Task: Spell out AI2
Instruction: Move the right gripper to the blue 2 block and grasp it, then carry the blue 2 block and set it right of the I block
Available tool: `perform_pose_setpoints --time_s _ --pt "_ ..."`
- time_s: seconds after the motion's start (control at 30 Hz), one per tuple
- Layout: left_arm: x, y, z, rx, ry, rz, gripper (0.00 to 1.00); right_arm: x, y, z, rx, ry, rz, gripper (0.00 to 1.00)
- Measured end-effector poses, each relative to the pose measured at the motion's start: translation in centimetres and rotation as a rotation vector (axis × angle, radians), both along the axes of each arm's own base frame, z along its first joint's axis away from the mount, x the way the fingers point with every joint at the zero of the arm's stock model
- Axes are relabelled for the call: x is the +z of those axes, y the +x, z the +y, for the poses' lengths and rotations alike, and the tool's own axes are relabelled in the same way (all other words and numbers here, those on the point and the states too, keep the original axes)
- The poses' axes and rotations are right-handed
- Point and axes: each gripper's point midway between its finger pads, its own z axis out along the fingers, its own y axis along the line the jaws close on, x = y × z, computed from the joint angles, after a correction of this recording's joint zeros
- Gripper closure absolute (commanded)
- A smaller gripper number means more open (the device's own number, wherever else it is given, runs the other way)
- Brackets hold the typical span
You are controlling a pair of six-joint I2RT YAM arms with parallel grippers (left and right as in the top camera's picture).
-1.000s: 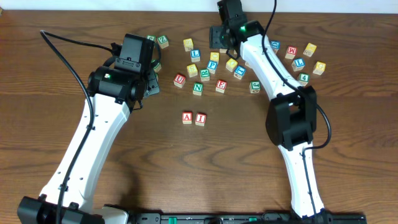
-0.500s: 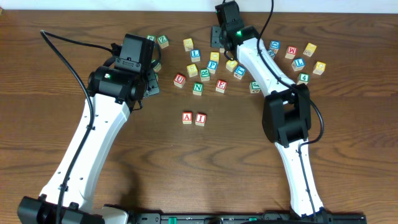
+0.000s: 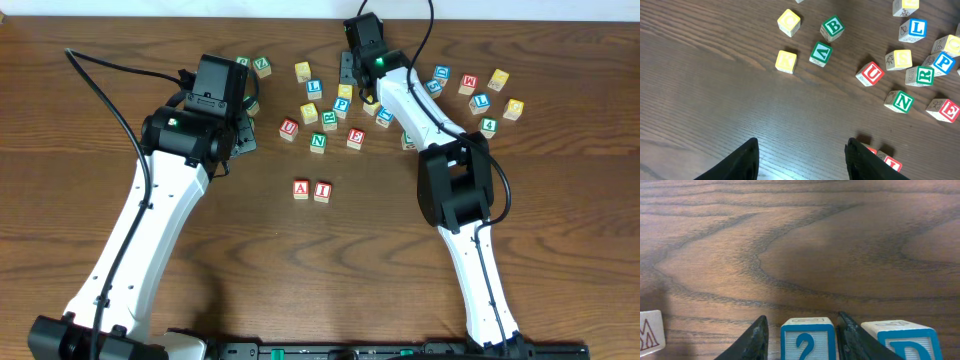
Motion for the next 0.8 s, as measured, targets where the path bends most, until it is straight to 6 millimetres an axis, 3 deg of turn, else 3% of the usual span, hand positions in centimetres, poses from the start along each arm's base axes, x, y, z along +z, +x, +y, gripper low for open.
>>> perform_pose_setpoints --time_s 0.8 --pt "0.0 0.0 0.01 0.0 0.0 0.0 0.46 -0.07 -0.07 -0.16 0.017 -0.025 0.002 0.82"
